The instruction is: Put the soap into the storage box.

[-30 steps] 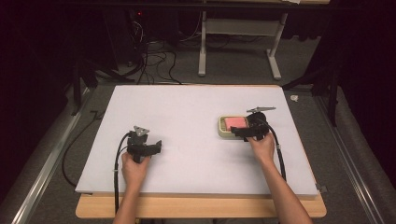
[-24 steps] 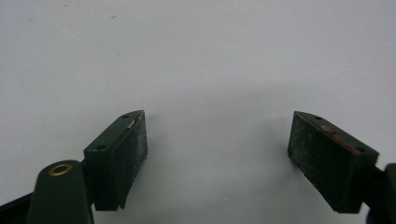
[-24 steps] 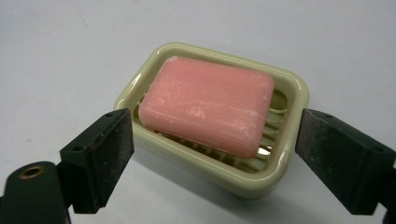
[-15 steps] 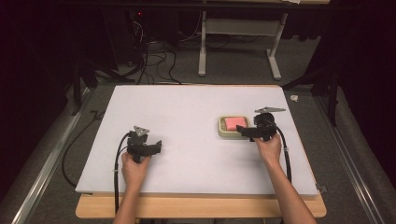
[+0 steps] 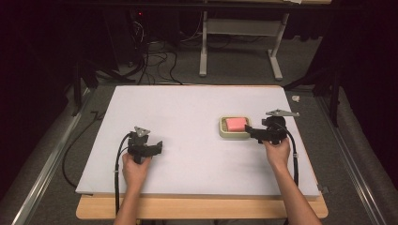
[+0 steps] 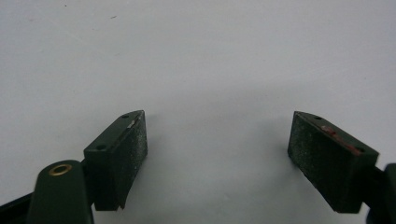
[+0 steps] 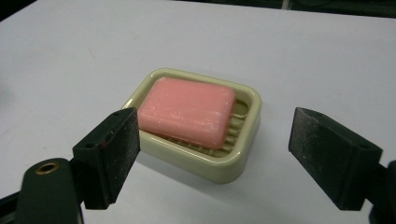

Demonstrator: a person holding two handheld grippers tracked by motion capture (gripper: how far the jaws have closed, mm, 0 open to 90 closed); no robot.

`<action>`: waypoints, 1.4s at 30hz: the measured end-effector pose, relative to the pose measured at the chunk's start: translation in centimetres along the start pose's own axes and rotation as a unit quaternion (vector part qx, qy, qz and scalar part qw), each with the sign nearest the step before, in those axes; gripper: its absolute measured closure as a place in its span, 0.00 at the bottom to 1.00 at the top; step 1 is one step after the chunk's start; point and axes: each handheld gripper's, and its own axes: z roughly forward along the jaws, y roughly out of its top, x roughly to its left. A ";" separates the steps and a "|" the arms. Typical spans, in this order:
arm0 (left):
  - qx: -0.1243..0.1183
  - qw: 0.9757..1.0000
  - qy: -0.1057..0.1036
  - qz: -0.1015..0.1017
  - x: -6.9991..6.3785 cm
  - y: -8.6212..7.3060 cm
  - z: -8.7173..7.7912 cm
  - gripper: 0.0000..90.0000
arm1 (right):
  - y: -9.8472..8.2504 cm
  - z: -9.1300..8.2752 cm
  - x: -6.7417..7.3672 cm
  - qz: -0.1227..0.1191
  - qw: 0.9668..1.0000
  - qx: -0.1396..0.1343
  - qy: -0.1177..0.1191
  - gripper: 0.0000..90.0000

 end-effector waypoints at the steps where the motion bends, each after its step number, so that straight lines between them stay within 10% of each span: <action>1: 0.000 1.000 0.000 0.000 0.0 0.0 0.0 0.23 | 0.0 -0.2 -0.1 0.002 1.000 -0.003 0.001 0.19; 42: 0.000 1.000 0.000 0.000 0.0 0.0 0.0 0.23 | -2.6 -6.2 -0.6 0.001 0.998 -0.064 0.015 0.21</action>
